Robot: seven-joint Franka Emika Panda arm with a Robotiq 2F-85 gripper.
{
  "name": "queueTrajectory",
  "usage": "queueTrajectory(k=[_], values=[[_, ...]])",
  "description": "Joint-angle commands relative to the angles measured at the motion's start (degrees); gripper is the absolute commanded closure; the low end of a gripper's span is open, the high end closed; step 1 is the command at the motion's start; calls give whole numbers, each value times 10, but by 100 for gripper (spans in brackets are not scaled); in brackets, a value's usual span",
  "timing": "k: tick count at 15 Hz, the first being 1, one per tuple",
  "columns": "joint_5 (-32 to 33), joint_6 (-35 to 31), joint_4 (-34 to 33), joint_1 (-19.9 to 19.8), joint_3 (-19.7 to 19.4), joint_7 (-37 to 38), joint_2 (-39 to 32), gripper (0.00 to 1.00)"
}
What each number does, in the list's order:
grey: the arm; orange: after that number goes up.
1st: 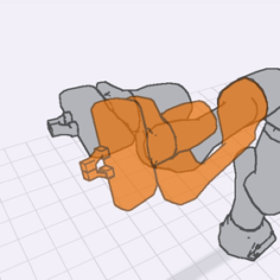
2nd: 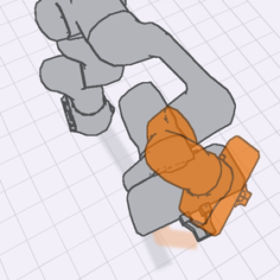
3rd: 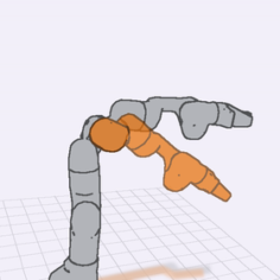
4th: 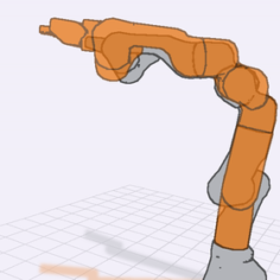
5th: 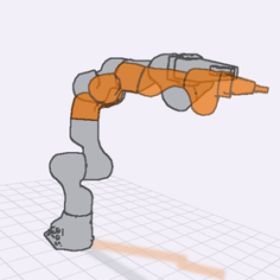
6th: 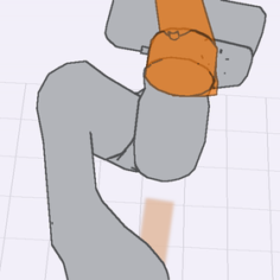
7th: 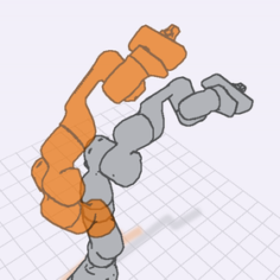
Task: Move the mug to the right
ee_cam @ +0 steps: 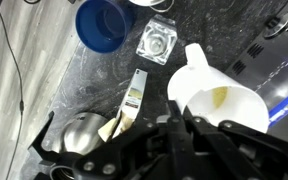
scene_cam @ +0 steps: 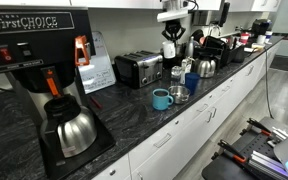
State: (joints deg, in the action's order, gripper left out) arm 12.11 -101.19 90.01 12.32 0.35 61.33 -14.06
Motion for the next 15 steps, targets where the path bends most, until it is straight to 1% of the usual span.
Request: queueTrajectory(k=[1,3,7,12,13,15], values=[[-5,29,11,-20,-6,62,17,99],[-13,39,17,-32,-13,106,25,99],[-5,47,42,-48,-24,219,49,99],[3,65,89,-67,-29,366,94,99],[2,63,63,-70,-21,319,73,99],[2,64,68,-72,-20,325,78,98]])
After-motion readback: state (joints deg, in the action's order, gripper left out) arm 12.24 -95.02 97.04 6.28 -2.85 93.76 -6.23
